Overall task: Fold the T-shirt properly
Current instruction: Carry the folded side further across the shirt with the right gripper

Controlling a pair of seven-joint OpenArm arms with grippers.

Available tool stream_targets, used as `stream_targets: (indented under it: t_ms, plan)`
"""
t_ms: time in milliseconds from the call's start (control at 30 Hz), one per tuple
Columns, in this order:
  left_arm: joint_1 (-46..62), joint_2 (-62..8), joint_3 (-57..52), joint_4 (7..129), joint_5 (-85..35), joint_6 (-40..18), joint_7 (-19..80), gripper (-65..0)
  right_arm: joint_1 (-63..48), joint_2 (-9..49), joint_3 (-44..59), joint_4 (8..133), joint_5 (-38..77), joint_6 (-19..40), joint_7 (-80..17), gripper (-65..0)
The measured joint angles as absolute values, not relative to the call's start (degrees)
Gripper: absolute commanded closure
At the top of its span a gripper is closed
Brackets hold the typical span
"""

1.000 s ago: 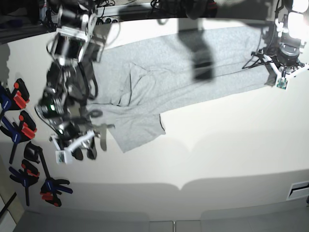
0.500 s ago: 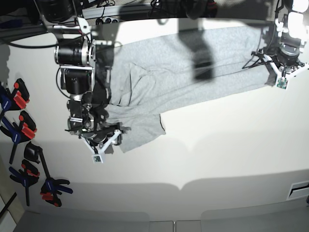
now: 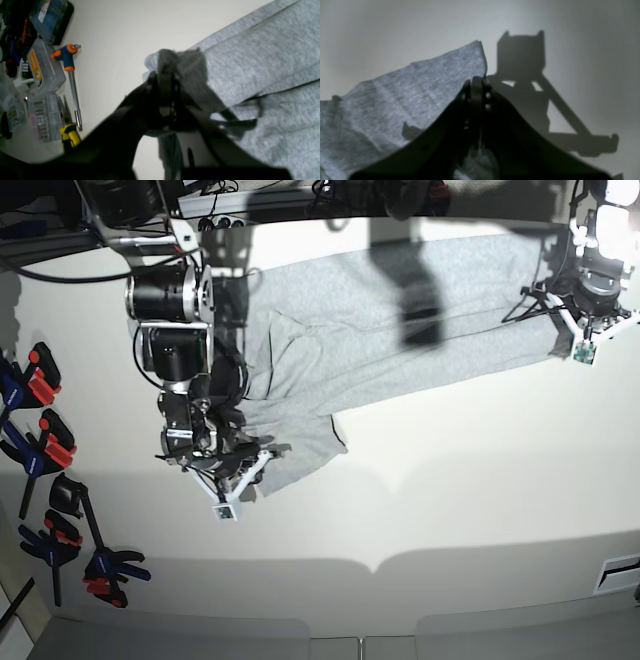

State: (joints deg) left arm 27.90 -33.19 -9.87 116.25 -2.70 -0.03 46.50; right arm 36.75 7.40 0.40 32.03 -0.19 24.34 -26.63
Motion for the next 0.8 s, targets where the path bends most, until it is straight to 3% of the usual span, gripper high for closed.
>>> stream_targets:
  t_ms: [267,600,800]
  plan:
    - [27.94,-33.15,-9.87,116.25,-2.87,-0.03,46.35,0.0,27.92,7.4,0.3,54.94,5.98,33.23,-39.07,0.0]
    - [27.97,-33.15,-9.87,116.25,-2.79,-0.03,46.33,0.0,1.89,7.44,1.02,90.67,6.28,34.54,-41.47,0.0]
    - [27.94,-33.17,-9.87,116.25,-2.74,-0.01,46.33,0.0,-11.86,7.31,7.25,104.03,7.05,34.79,-41.12,0.0]
